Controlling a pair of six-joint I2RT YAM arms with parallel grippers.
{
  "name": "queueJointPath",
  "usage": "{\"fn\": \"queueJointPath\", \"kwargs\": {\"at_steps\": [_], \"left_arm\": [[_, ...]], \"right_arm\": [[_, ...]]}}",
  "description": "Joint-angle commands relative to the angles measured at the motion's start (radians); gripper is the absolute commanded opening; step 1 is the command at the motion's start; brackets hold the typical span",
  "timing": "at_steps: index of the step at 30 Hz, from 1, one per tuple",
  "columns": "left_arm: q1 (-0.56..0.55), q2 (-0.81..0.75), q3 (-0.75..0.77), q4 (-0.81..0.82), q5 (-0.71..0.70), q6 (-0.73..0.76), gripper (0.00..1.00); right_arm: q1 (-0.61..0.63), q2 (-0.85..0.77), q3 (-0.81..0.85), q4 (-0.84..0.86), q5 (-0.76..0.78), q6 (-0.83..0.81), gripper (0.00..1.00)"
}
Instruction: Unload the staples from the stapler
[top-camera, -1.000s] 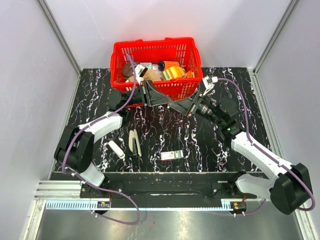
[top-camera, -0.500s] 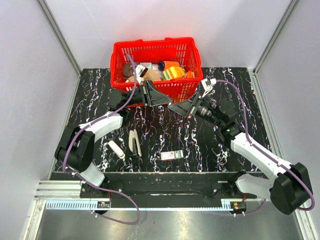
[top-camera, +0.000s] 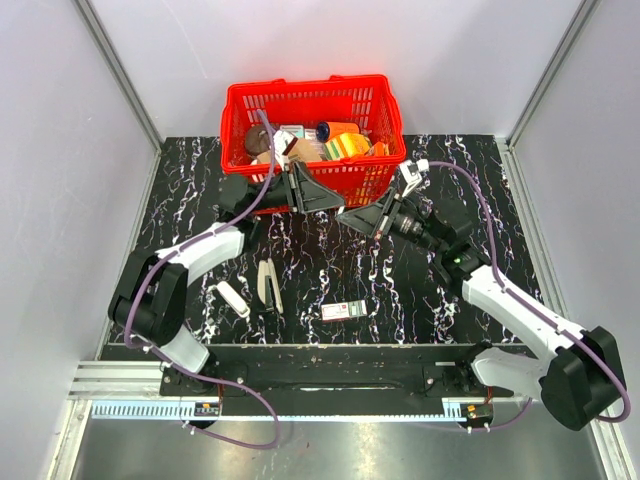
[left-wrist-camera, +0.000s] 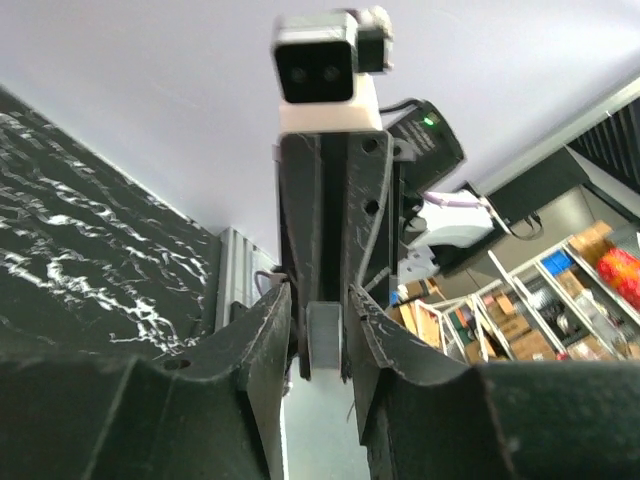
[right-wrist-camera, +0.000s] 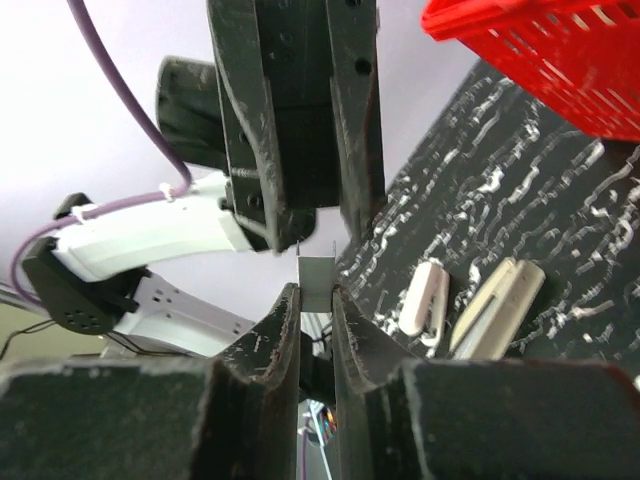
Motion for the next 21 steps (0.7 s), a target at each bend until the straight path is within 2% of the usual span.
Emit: {"fn": "queueJointPath", "kwargs": {"at_steps": [1,3,4,6,10,14,21], "left_arm": [[0.041,-0.076,0.090,-0.443,-0.016,0.367,0.34],[0.061,-0.090,0.207,-0.932,-0.091,0.692,0.37],[0.064,-0.090,0.256,-1.119,-0.157,0.813,0.38],[0.070,-0.090,0.312,-1.324,-0.257,0.998,0.41],[0.084,-0.094,0.304,-1.483,-0.318,1.204,0.50],[0.081,-0.124,0.217,-1.524,-0.387,1.357,0.52],[0.044,-0.136,0.132,-1.581,-0.507,1.565,0.51]], "right_arm": [[0.003,-0.059,0.061,-0.291,0.023,-0.144,0.09],[0.003,-0.060,0.092,-0.511,0.076,-0.226,0.08],[0.003,-0.059,0.104,-0.632,0.109,-0.266,0.06],[0.003,-0.046,0.112,-0.792,0.167,-0.318,0.04],[0.003,-0.046,0.055,-0.918,0.221,-0.334,0.02],[0.023,-0.040,-0.001,-0.956,0.233,-0.311,0.03],[0.205,0.070,0.038,-1.056,0.402,-0.277,0.02]]}}
